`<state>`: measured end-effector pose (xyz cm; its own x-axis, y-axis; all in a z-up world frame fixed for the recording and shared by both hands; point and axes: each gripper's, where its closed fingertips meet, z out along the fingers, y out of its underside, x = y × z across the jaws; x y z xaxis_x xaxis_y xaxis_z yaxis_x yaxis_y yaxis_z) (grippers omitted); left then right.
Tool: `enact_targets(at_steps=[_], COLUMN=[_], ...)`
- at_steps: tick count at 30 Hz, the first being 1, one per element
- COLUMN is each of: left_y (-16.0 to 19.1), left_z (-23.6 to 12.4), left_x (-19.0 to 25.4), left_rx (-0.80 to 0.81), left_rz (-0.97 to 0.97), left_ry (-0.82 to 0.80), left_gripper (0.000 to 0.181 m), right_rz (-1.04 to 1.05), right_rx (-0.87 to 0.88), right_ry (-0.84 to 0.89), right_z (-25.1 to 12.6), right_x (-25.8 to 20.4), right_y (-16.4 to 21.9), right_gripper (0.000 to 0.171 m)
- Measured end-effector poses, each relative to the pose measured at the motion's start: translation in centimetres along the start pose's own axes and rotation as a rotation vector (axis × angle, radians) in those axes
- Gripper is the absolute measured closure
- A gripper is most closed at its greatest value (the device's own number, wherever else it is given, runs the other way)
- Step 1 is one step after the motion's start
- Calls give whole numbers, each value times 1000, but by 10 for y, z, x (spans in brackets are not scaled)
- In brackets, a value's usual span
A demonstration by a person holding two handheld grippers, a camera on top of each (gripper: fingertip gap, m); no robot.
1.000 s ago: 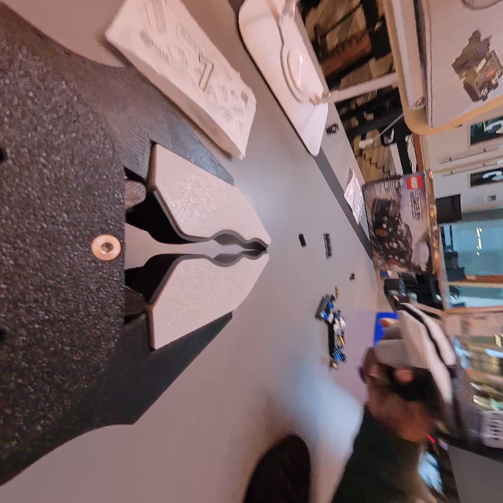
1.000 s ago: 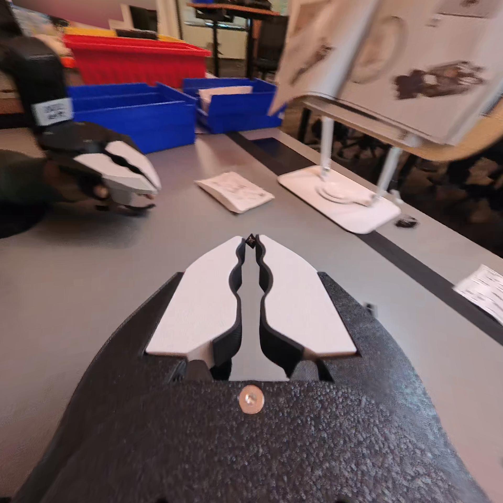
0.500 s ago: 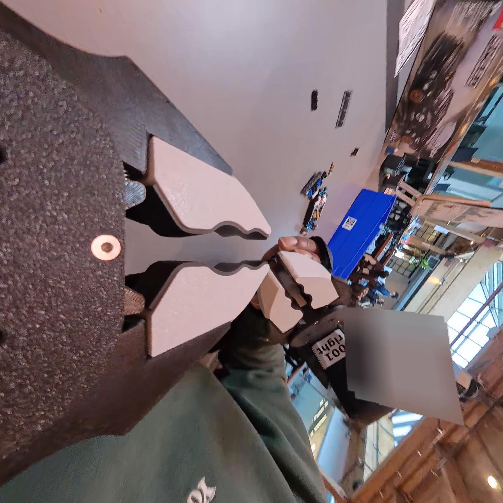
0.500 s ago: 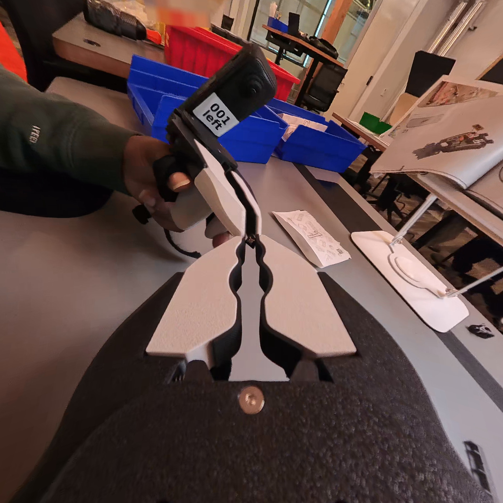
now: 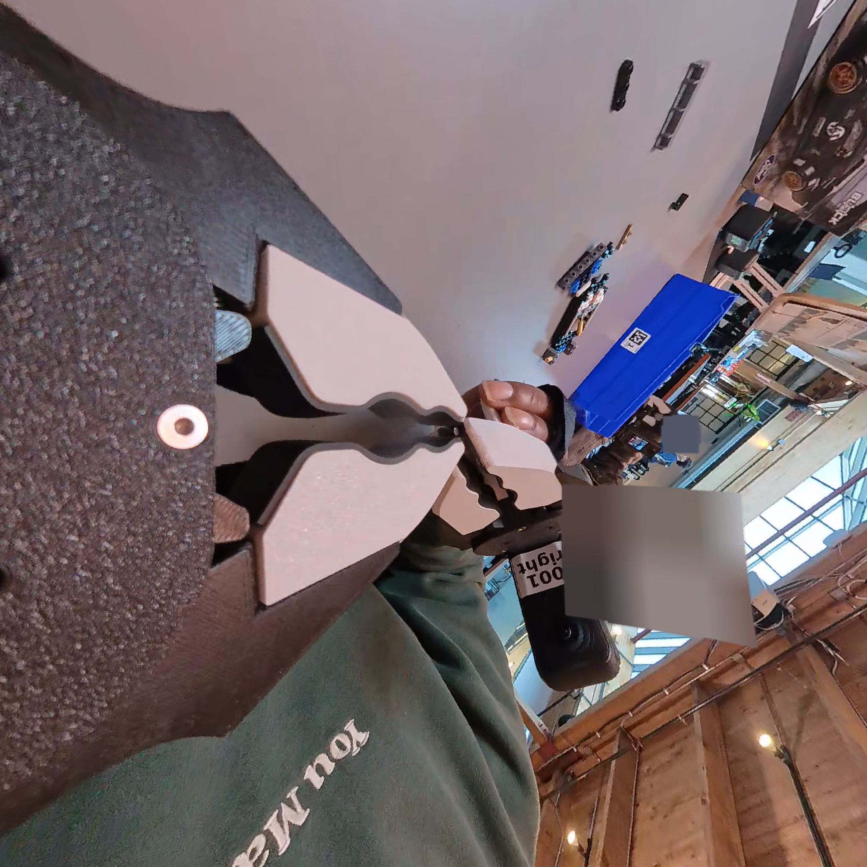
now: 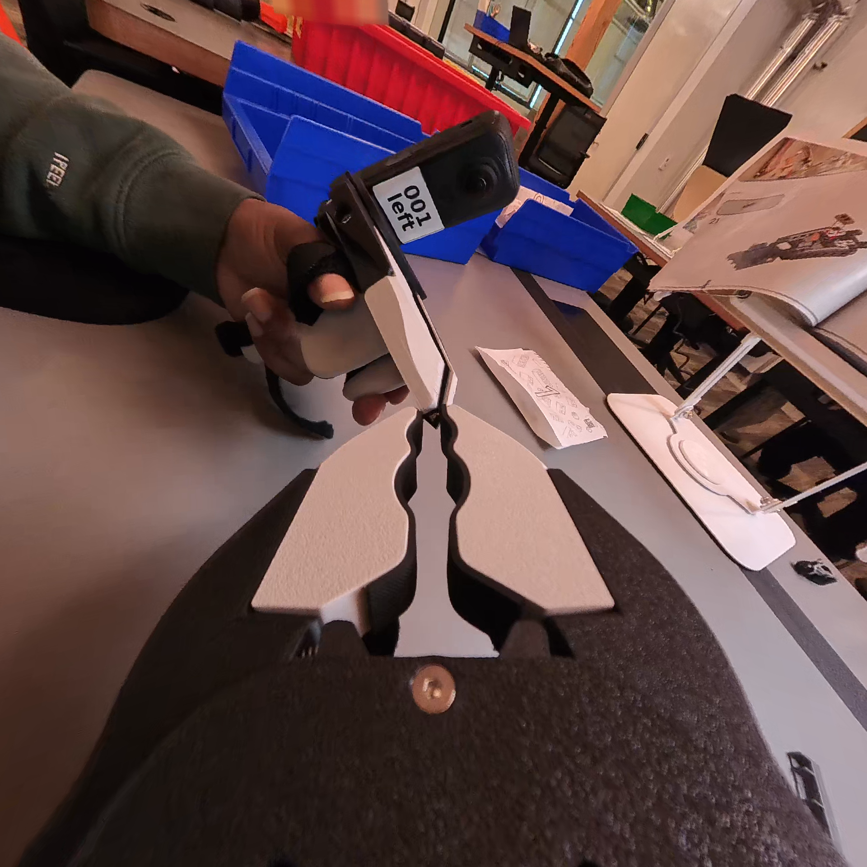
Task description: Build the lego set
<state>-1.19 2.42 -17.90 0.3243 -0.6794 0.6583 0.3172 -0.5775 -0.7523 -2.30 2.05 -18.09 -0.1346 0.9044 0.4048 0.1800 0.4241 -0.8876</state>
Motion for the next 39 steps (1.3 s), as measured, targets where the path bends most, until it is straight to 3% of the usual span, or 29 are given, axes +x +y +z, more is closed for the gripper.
enact_targets(at_steps=[19,22,24,27,31,33,35,39], left_y=[4,-7,-26,-78,-138,-134,-108,-38], left_z=[-2,-12,-27,-80,-203,-275,-339,-397], left_x=[-8,-14,-17,-6,31,34,22,-13], left_rx=[-35,-2,19,95,187,122,-10,-301], left_rz=[-48,5,139,393,589,540,394,133], left_ry=[-28,-105,-245,-569,-1071,-1325,-1520,-1596], left_gripper=[178,178,179,178,179,178,178,178], right_rz=[-11,23,40,65,173,233,281,444], right_rx=[-17,-1,-1,-16,-65,-96,-101,-46], right_ry=[24,39,75,188,359,420,451,436], right_z=[2,-1,-5,-17,-45,-62,-76,-84], right_x=[-1,4,13,38,81,99,112,124], right_y=[9,7,6,5,13,22,28,34], right_gripper=[161,157,154,152,149,148,148,149])
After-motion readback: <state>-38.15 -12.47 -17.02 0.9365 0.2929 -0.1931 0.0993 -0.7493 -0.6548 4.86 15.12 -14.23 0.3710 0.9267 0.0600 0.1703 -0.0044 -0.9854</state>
